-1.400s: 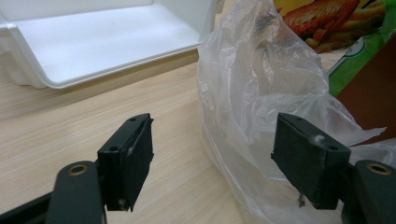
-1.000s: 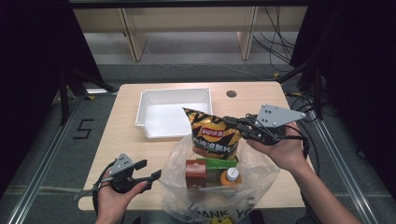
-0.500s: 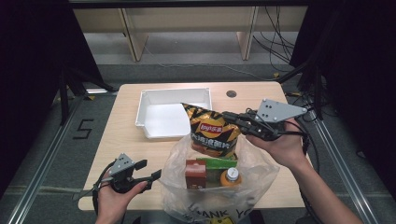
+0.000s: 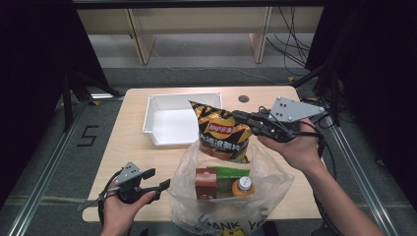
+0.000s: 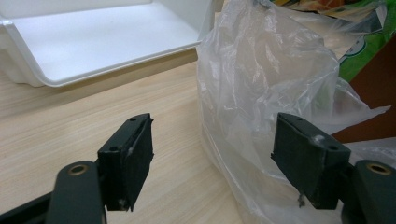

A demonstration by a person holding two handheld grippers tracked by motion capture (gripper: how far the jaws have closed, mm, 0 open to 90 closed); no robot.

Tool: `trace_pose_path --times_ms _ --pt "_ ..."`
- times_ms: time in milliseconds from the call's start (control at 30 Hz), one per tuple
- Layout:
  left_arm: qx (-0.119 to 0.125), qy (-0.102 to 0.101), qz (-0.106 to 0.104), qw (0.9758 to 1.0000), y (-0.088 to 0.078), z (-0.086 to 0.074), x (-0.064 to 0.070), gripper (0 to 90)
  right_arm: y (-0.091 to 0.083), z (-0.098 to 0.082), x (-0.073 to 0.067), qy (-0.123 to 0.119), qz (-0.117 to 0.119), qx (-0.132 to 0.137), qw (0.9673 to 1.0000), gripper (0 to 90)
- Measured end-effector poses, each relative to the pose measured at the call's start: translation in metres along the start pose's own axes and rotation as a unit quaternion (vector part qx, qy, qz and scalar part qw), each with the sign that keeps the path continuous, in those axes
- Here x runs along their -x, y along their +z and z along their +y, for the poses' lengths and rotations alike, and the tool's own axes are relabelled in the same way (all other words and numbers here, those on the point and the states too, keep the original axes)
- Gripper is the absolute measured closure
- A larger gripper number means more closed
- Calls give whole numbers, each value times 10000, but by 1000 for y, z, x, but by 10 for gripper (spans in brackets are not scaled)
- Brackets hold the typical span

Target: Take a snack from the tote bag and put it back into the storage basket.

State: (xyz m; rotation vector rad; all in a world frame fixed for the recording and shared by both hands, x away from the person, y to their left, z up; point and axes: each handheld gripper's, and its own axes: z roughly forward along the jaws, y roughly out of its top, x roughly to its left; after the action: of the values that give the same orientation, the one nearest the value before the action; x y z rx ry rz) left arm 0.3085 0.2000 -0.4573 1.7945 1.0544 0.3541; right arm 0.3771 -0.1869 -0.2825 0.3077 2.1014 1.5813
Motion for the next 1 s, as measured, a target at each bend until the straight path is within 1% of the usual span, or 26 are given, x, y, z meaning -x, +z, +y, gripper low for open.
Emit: trace_pose_path --times_ms 67,100,133,167,200,233,267,300,333,367,433,467,500,533,567,600,633,667,700,767,800,833,900,1000 --pt "-8 -21 19 10000 0 0 0 281 0 2 0 51 15 0 10000 900" --pt "-16 -24 17 10000 0 0 0 281 0 4 1 -47 -14 37 10000 900" --pt "-16 14 12 10000 0 0 0 281 0 5 1 10 13 75 10000 900" --pt "-18 37 7 10000 0 0 0 281 0 8 3 -69 -45 114 9999 900" --pt "-14 35 6 10000 0 0 0 281 0 8 3 14 -24 119 9999 900" --pt "-19 39 6 10000 0 0 0 281 0 8 3 14 -24 119 9999 900" --pt "-17 37 4 10000 0 0 0 281 0 10 4 -47 -23 119 9999 900" --pt "-18 36 6 10000 0 0 0 281 0 11 4 -48 -75 147 9999 900" --pt "-18 36 4 10000 0 0 0 281 0 12 4 -25 -40 133 9999 900" --pt "-19 36 3 10000 0 0 0 281 1 13 5 -14 -34 174 9998 900" --pt "-18 38 4 10000 0 0 0 281 1 14 4 10 -71 172 9998 900" --pt "-17 40 3 10000 0 0 0 281 1 15 4 84 -25 140 9999 900" --pt "-20 35 4 10000 0 0 0 281 2 17 6 -48 -67 227 9997 900" --pt "-21 37 2 10000 1 0 0 281 2 17 6 -48 -67 227 9997 900" --pt "-20 34 1 10000 0 0 0 281 2 17 4 96 -59 196 9997 900" --pt "-18 35 2 10000 0 0 0 281 2 19 7 -69 -66 242 9997 900" --pt "-16 39 6 10000 0 0 0 281 3 20 7 -27 -46 275 9996 900" --pt "-16 39 6 10000 0 0 0 281 3 21 7 -62 -93 283 9995 900" --pt "-18 43 14 10000 0 0 0 281 3 22 6 20 -71 255 9996 900" --pt "-18 34 6 10000 0 0 0 281 3 23 7 -27 -87 292 9995 900" --pt "-18 36 2 10000 0 0 0 281 3 24 6 89 -47 272 9996 900" --pt "-19 38 3 10000 0 0 0 281 4 26 8 -87 -88 336 9994 900" --pt "-13 43 -1 10000 0 0 0 281 4 27 6 95 -34 310 9995 900" --pt "-9 40 -1 10000 0 0 0 281 5 28 7 89 -62 340 9994 900"
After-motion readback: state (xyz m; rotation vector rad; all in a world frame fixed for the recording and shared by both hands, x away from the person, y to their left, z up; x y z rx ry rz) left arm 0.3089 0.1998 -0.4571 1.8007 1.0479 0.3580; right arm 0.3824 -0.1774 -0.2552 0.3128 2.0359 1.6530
